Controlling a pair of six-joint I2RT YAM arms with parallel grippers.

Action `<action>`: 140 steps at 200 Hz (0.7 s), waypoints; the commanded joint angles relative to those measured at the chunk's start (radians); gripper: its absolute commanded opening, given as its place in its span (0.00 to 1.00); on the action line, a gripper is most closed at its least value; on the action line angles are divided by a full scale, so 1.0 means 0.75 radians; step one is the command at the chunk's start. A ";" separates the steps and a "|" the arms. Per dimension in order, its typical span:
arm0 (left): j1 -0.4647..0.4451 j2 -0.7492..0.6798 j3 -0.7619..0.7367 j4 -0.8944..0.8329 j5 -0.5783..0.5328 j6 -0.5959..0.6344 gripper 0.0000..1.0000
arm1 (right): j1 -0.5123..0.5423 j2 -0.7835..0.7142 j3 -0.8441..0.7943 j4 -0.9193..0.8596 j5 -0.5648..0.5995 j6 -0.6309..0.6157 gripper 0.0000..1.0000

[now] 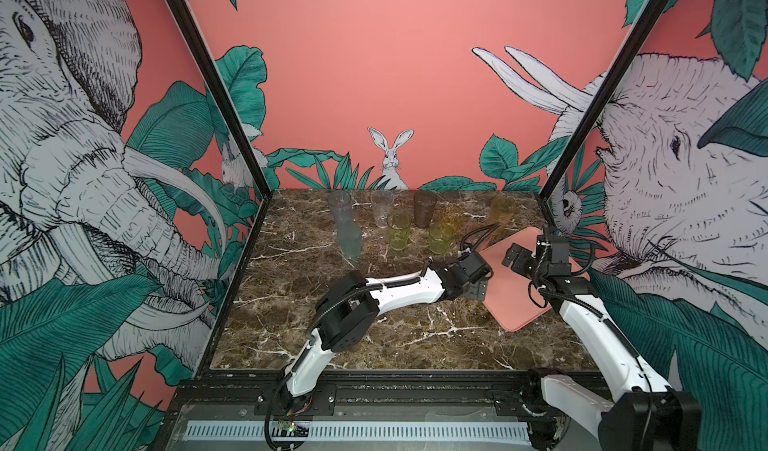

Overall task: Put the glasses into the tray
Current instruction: 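Lower the left gripper onto the pink tray's near edge and grip it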

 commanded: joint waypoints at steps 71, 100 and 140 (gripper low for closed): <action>-0.078 0.182 0.236 -0.131 -0.058 0.023 0.91 | -0.070 -0.013 0.000 0.032 -0.120 0.084 0.99; -0.090 0.249 0.322 -0.186 -0.055 0.041 0.89 | -0.074 -0.017 -0.004 0.031 -0.121 0.092 0.99; -0.097 0.308 0.400 -0.231 -0.049 0.049 0.88 | -0.075 -0.012 -0.008 0.038 -0.132 0.092 0.99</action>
